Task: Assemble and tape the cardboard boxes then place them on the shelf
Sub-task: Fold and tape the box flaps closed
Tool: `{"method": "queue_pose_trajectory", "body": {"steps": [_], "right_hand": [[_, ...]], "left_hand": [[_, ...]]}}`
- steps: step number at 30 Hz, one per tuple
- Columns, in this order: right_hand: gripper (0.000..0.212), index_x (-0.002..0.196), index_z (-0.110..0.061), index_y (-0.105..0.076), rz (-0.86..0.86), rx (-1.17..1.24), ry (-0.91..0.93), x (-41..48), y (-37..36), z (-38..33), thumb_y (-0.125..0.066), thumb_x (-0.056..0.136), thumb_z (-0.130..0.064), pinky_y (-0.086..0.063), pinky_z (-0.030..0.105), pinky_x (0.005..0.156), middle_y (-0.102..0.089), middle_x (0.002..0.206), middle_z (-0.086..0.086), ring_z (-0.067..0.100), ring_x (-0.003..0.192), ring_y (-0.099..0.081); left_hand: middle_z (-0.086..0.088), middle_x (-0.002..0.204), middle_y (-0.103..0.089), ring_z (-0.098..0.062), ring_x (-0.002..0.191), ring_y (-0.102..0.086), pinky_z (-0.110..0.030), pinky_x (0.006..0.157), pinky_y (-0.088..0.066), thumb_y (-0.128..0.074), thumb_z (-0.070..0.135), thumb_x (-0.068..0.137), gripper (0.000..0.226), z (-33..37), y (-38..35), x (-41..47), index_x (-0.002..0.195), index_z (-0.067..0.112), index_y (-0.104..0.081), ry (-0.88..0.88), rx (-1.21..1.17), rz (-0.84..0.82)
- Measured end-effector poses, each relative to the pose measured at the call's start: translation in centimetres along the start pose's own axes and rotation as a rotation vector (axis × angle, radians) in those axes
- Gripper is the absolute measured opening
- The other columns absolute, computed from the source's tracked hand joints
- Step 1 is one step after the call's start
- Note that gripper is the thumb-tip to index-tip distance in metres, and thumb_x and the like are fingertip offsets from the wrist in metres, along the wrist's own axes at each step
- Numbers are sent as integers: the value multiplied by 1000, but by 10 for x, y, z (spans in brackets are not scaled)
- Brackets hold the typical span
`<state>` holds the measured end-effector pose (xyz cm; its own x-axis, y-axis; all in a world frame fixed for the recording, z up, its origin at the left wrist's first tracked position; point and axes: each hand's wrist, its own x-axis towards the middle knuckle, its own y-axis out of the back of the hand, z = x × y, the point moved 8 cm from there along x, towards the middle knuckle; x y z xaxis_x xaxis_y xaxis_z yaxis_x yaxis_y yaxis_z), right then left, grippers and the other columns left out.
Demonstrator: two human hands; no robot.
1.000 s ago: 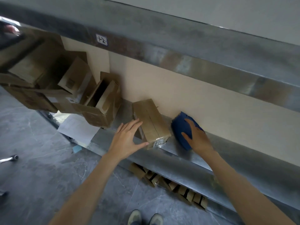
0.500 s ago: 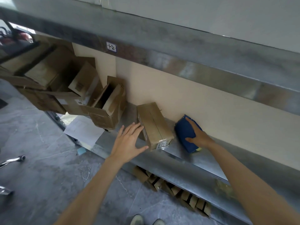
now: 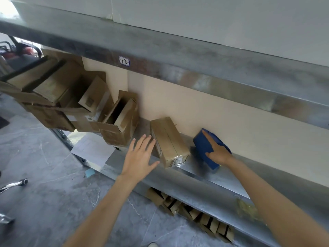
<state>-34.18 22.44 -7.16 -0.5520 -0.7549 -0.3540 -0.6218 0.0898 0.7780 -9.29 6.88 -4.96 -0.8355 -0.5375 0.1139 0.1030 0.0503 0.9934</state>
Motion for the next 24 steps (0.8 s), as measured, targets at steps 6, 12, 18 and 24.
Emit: {"method": "queue_pose_trajectory", "body": {"steps": [6,12,18,24], "right_hand": [[59,141,-65,-5,196,-142,140,-23,33,-41,-42,101,-42,-54,40,70,-69,103,11,27,78,-65],[40,137,-55,-37,279,-292,390,-53,40,-99,-45,99,-44,-37,30,53,-49,57,-8,11,49,-48],[51,141,-46,-43,252,-420,587,-82,20,-129,-59,93,-48,-36,29,52,-35,45,-7,7,40,-32],[51,143,-46,-42,169,-511,664,-96,-1,-134,-58,95,-43,-32,30,47,-32,46,-5,9,40,-27]], "left_hand": [[0,160,-31,-17,150,-17,-40,123,-12,-49,57,96,70,5,20,11,153,20,-33,29,-249,72],[2,145,-51,-18,134,-45,-40,109,-39,-59,38,96,53,4,43,27,145,22,-47,60,-629,118],[7,138,-58,-11,129,-51,-39,106,-44,-61,19,97,45,0,48,39,140,26,-54,69,-869,16],[2,132,-62,-9,125,-55,-34,106,-46,-48,-4,99,41,15,38,30,133,17,-60,-37,-1053,-236]]}}
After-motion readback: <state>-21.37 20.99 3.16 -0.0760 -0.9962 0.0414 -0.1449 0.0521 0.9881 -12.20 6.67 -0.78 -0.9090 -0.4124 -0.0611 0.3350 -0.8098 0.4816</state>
